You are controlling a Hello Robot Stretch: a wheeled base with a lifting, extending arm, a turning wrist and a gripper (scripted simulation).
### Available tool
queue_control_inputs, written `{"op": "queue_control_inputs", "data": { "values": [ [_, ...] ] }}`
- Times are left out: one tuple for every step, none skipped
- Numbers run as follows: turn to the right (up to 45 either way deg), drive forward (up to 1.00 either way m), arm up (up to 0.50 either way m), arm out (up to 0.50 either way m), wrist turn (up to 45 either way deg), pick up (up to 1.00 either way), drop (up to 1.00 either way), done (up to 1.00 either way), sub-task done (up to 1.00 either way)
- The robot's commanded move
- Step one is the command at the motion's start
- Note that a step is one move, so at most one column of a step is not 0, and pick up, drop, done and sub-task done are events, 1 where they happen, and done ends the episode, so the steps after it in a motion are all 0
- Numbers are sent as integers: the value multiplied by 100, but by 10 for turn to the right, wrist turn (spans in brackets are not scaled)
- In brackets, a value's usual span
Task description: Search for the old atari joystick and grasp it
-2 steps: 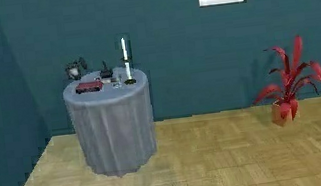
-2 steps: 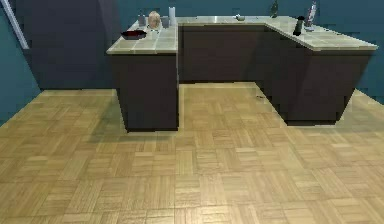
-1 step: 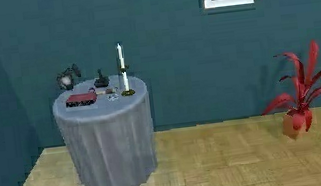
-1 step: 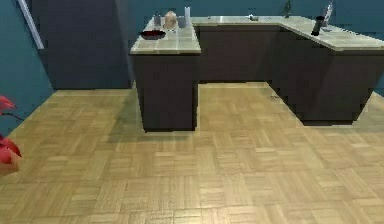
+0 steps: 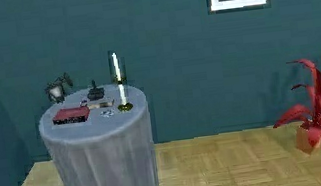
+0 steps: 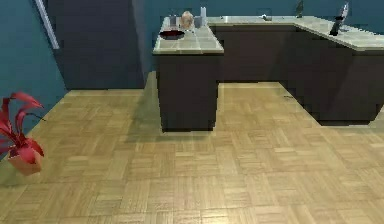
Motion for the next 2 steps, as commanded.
{"op": "queue_control_inputs", "data": {
  "values": [
    [330,0,0,0,0,0,0,0,0],
    [0,95,0,0,0,0,0,0,0]
  ]
}}
